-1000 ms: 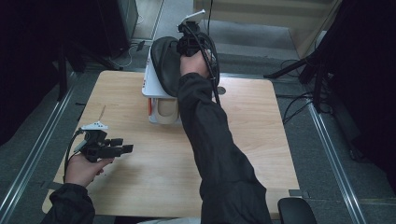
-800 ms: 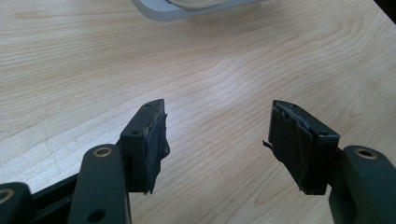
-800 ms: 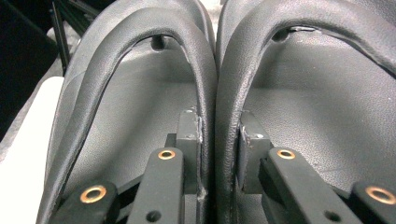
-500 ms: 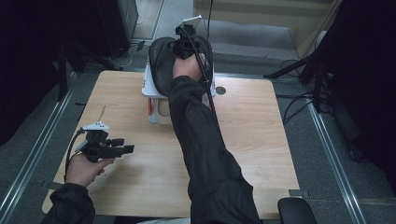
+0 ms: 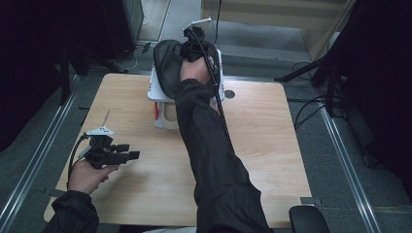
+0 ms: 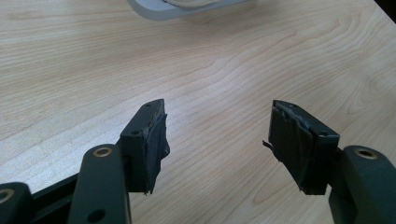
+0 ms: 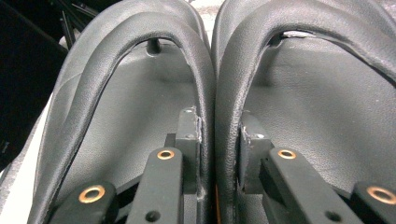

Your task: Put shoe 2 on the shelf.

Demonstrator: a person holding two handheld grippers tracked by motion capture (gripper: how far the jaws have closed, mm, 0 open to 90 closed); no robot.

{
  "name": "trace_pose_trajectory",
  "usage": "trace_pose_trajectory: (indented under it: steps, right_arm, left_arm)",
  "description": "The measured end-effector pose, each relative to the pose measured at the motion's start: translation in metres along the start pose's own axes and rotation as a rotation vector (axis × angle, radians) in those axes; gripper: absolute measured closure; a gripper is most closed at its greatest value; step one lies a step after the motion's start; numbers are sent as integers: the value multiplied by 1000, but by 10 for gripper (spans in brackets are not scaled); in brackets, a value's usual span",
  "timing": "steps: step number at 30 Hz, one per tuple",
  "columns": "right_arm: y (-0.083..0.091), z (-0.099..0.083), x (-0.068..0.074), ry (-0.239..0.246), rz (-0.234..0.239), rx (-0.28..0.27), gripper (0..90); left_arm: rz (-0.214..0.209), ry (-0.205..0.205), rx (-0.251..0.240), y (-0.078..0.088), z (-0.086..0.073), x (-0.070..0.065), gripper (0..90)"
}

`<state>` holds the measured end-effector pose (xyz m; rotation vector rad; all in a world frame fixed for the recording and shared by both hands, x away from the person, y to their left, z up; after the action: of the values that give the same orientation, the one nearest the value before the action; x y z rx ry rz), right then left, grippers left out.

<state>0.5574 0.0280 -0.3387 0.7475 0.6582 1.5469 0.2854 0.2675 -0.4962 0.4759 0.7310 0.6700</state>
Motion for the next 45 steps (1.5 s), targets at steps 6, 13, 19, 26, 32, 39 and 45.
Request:
trace_pose_trajectory:
  steps: [6,13,19,26,32,39,45]
  right_arm:
    - [-1,0,-2,-17,-10,-9,752]
    - [-1,-2,-3,-28,-9,-21,741]
    - [-1,-5,-2,-12,5,-33,635]
    - [0,-6,-3,-12,30,-32,585]
    - [5,-5,-3,-13,37,-37,568]
    - [10,-4,-6,-15,60,-36,552]
    - [15,-6,-8,41,67,-31,539]
  left_arm:
    - [1,-1,2,0,1,1,373]
    - [0,-3,4,-1,1,0,373]
    - [-7,-6,10,-2,1,0,372]
    - [-3,-10,10,-3,1,-1,372]
    - [-5,-11,14,-4,1,-1,371]
    - [-9,-11,18,-5,3,-1,371]
    - [-9,-15,19,-6,4,-1,371]
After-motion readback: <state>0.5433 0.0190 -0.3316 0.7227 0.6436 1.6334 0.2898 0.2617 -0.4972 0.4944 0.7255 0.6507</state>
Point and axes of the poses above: each handheld gripper's, and its own axes: y roughly backward along the jaws, z roughly out of its top, x roughly to its left, the point moved 1 cm from there along -y, roughly forward along the jaws, and after that the axes turned 9 degrees about -z, right-handed, at the moved point
